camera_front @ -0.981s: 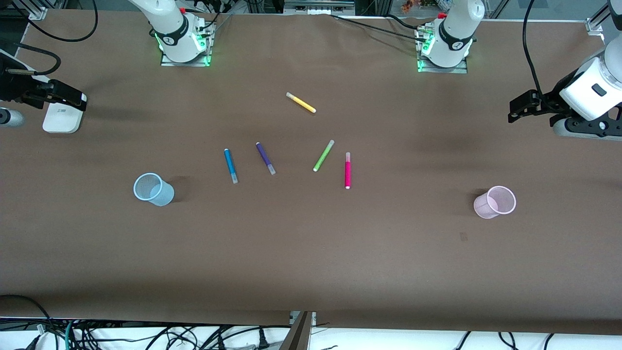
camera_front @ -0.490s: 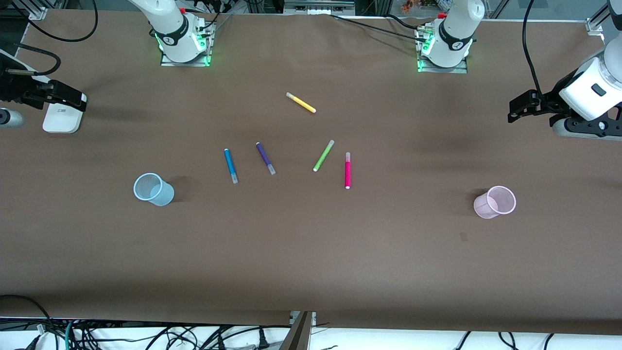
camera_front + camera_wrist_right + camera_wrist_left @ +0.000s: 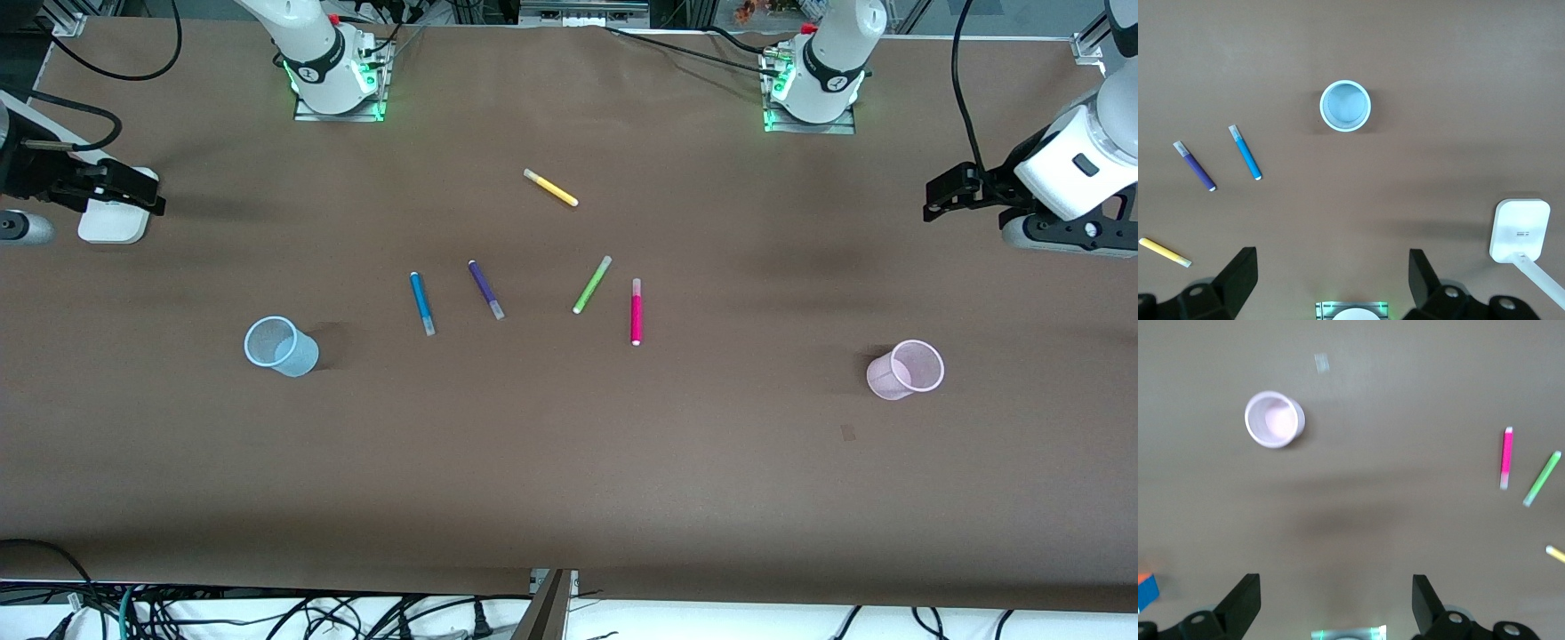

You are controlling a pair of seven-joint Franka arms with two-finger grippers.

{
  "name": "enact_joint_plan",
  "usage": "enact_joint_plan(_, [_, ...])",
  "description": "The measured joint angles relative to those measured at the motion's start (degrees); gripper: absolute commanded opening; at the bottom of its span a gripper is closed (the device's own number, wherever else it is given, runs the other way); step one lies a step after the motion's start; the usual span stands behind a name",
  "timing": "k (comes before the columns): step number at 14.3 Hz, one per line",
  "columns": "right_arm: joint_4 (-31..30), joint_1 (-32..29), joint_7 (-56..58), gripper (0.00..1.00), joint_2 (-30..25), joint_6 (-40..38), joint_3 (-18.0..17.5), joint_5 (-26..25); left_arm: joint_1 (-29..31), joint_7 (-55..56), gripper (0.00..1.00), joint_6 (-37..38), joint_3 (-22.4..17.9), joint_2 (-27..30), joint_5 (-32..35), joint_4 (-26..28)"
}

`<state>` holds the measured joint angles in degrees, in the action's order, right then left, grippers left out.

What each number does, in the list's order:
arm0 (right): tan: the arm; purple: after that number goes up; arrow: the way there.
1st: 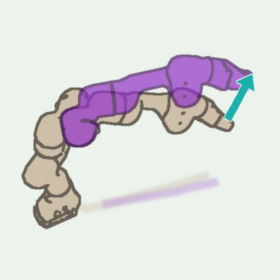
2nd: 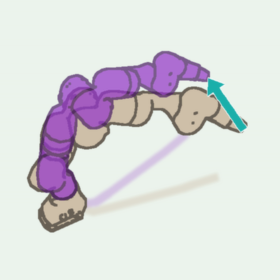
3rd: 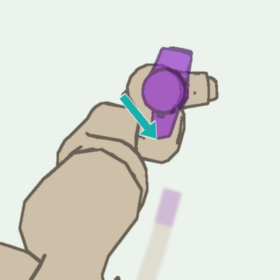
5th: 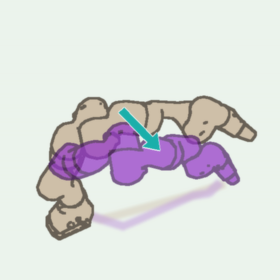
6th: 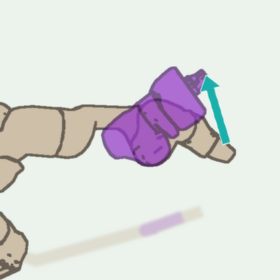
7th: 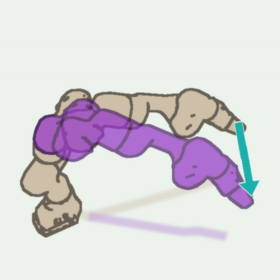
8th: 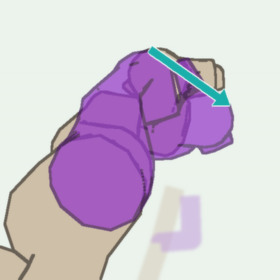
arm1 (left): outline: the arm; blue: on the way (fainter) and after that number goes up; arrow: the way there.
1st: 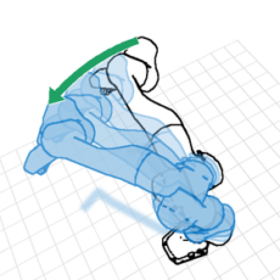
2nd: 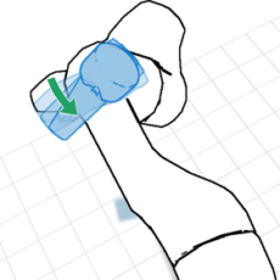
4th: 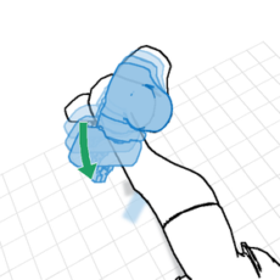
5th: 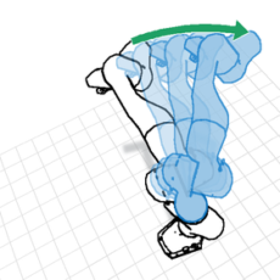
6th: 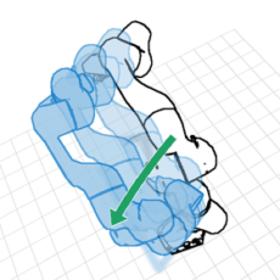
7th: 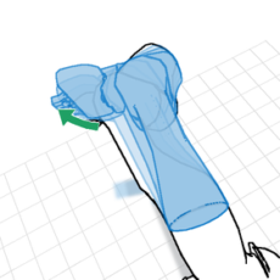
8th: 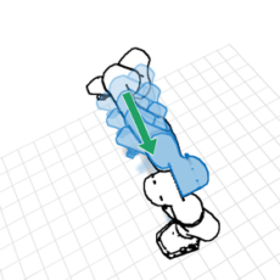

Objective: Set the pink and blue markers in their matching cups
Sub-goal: 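Reach the right gripper to the blue marker while the left gripper reaches the pink marker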

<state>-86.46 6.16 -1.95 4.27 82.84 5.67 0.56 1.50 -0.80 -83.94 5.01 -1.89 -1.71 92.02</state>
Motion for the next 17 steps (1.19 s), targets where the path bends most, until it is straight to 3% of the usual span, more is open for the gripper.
enact_joint_plan(3, [0.0,0.58,0.0,1.0,2.26,0.0,-0.65,0.48,-0.92,-0.02,1.0,1.17,1.4,-4.17,-0.64,0.26])
enact_joint_plan(9, [-0.13,6.58,-0.12,1.0,8.14,1.49,-1.15,1.1,-8.62,6.03,1.0,-8.84,2.42,-15.55,-0.72,0.35])
enact_joint_plan(12, [-2.47,10.11,-0.42,1.0,11.73,9.16,-1.25,1.75,-13.43,11.91,1.0,-16.03,2.56,-20.02,-0.72,0.46])
enact_joint_plan(17, [-13.89,13.09,-4.54,1.0,14.7,28.34,-1.29,3.26,-19.93,18.44,1.0,-29.97,2.61,-27.79,-0.72,1.98])
